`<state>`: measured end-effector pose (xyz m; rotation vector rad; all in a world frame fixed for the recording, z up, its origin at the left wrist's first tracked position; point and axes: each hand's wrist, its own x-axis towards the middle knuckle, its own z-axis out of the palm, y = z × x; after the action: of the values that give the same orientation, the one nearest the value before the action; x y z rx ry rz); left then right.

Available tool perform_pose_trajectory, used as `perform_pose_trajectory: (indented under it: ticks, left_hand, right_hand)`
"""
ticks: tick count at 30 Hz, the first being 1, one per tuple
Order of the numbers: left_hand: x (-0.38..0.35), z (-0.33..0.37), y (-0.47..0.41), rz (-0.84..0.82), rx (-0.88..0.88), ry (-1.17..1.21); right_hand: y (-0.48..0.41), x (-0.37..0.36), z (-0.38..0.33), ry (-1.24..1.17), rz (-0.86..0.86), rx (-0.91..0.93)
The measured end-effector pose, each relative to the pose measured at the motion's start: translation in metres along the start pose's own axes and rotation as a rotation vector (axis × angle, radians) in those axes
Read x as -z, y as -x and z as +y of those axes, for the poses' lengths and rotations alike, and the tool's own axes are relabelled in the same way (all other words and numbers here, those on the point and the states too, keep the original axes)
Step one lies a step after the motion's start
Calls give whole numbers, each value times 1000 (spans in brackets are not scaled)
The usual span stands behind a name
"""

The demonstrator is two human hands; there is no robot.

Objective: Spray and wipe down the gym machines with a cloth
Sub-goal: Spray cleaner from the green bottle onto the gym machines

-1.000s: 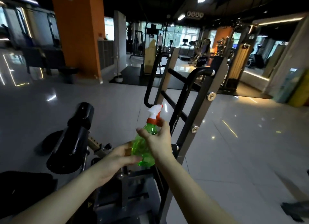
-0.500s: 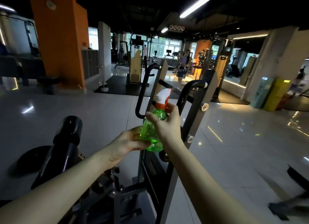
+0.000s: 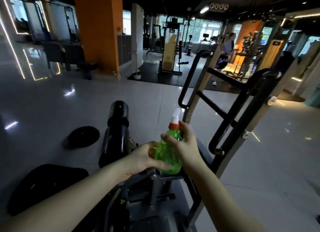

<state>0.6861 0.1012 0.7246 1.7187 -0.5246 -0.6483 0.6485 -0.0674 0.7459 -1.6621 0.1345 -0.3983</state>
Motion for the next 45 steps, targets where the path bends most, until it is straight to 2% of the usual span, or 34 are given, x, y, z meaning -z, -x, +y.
perform_pose_trajectory:
  ticks: [4,10,14,20,26,29,35,40,45]
  left_hand:
    - [14,-19,37,-2,58,-30]
    - [8,-68,73,26,124,-65]
    - [5,-93,88,49,141,-17]
    - [9,-111,100,134,162,-6]
    - [9,-110,99,185,204,50]
    - [2,-110,89,179,218,42]
    - [-31,-116,72,188,265,60]
    - [-42,-112,64,263,270,31]
    - [-59,-115,62,367,337,40]
  right_hand:
    - [19,-30,16,-68,-130,-113]
    - [47,-57,51,-37,-344,-271]
    - [58,-66,66,-57,-453,-302]
    - [60,-87,76,-47,-461,-273]
    - [48,-90,73,-82,-522,-319]
    - [43,-81,85,-127,-524,-293]
    - [32,-49,100,-106,-654,-327]
    - [25,-41,107,-132,-681,-286]
    - [17,-38,126,-194,-748,-349]
